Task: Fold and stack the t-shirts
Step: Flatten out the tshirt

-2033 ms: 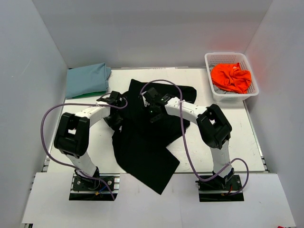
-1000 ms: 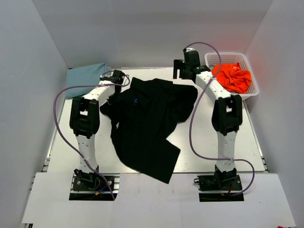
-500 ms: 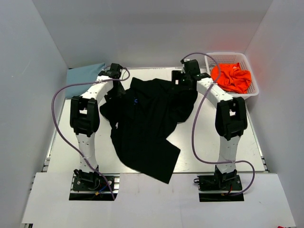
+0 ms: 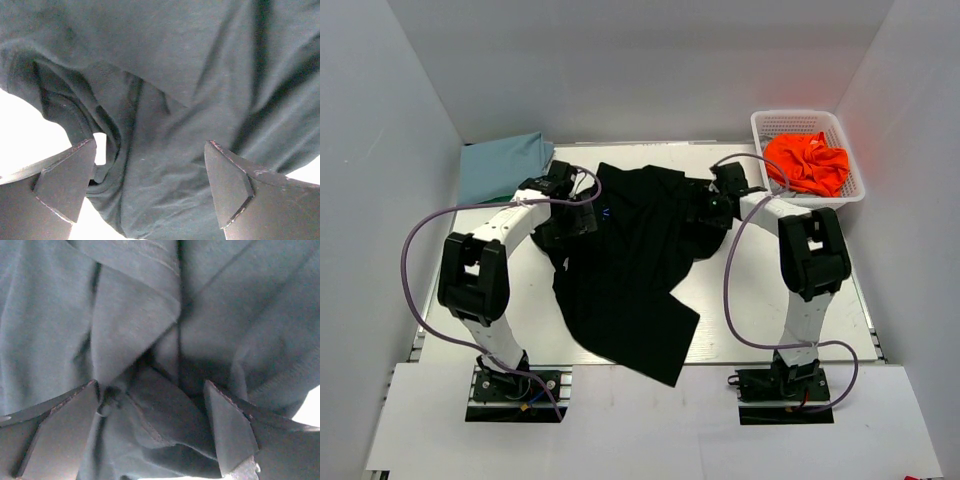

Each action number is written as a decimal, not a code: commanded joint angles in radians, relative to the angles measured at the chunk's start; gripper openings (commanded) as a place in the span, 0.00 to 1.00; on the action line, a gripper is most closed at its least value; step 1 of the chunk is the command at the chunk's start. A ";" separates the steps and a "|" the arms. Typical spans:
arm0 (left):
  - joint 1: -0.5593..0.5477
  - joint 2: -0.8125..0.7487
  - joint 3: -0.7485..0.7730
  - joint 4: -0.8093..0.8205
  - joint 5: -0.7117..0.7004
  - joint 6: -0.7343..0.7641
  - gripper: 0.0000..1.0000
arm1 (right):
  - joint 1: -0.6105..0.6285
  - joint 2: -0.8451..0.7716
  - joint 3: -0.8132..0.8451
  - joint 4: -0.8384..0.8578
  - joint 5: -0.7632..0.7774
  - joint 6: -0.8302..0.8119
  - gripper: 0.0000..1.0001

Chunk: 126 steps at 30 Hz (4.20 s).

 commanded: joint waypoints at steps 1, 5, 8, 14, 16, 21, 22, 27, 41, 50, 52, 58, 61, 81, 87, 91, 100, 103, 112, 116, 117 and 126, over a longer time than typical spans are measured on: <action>0.002 -0.018 -0.054 0.004 -0.018 -0.016 0.99 | -0.033 -0.029 -0.097 -0.010 -0.014 0.062 0.90; 0.002 -0.029 -0.092 0.004 -0.027 -0.036 0.99 | -0.076 -0.009 -0.117 -0.031 -0.020 0.078 0.90; 0.002 -0.050 -0.092 0.015 -0.068 -0.059 0.99 | -0.096 0.020 -0.064 -0.053 0.022 0.066 0.90; 0.024 -0.072 -0.092 -0.033 -0.127 -0.091 0.99 | -0.168 0.126 0.188 -0.212 0.204 0.085 0.90; 0.024 -0.072 -0.092 -0.033 -0.173 -0.103 0.99 | -0.191 0.170 0.266 -0.237 0.195 0.059 0.90; 0.024 -0.027 -0.052 -0.046 -0.240 -0.113 0.99 | -0.168 0.180 0.438 -0.323 0.103 -0.105 0.90; 0.035 0.003 -0.022 -0.046 -0.254 -0.122 0.99 | -0.159 0.114 0.409 -0.309 0.082 -0.151 0.90; 0.044 0.046 0.015 -0.030 -0.263 -0.131 0.99 | -0.034 -0.104 0.294 -0.234 0.051 -0.290 0.90; 0.073 0.152 -0.029 0.061 -0.263 -0.155 0.92 | 0.492 -0.526 -0.160 -0.258 0.109 -0.282 0.90; 0.073 0.120 -0.227 0.291 -0.179 -0.221 0.78 | 0.810 -0.526 -0.382 -0.078 0.161 -0.282 0.90; 0.073 0.111 -0.276 0.350 -0.170 -0.231 0.76 | 0.850 -0.506 -0.411 -0.059 0.174 -0.279 0.90; 0.053 0.091 -0.337 0.432 -0.151 -0.240 0.44 | 0.922 -0.483 -0.505 0.073 0.189 -0.259 0.89; 0.053 0.082 -0.360 0.460 -0.151 -0.240 0.22 | 0.951 -0.451 -0.539 0.090 0.270 -0.259 0.85; 0.024 -0.360 -0.376 0.461 -0.127 -0.267 0.00 | 0.974 -0.687 -0.514 0.099 1.042 -0.167 0.00; 0.004 -0.556 -0.298 0.461 -0.147 -0.267 0.00 | 0.933 -0.825 -0.465 0.180 1.210 -0.347 0.00; 0.004 -0.616 -0.187 0.461 -0.127 -0.257 0.00 | 0.892 -0.879 -0.395 0.344 1.246 -0.516 0.00; 0.004 -0.638 0.159 0.467 -0.003 -0.176 0.00 | 0.872 -0.933 0.008 0.381 1.198 -0.886 0.00; 0.004 -0.629 0.302 0.467 0.072 -0.139 0.00 | 0.875 -0.905 0.158 0.274 1.137 -0.935 0.00; 0.004 -0.626 0.650 0.420 0.192 -0.059 0.00 | 0.875 -0.907 0.576 0.046 0.834 -0.968 0.00; 0.016 -0.604 0.832 0.388 0.269 -0.050 0.00 | 0.873 -0.945 0.745 -0.108 0.502 -0.910 0.00; 0.016 -0.595 0.859 0.369 0.281 -0.050 0.00 | 0.872 -0.953 0.751 -0.116 0.373 -0.900 0.00; 0.025 -0.722 0.876 0.449 0.398 -0.103 0.00 | 0.861 -1.014 0.783 -0.097 0.143 -0.827 0.00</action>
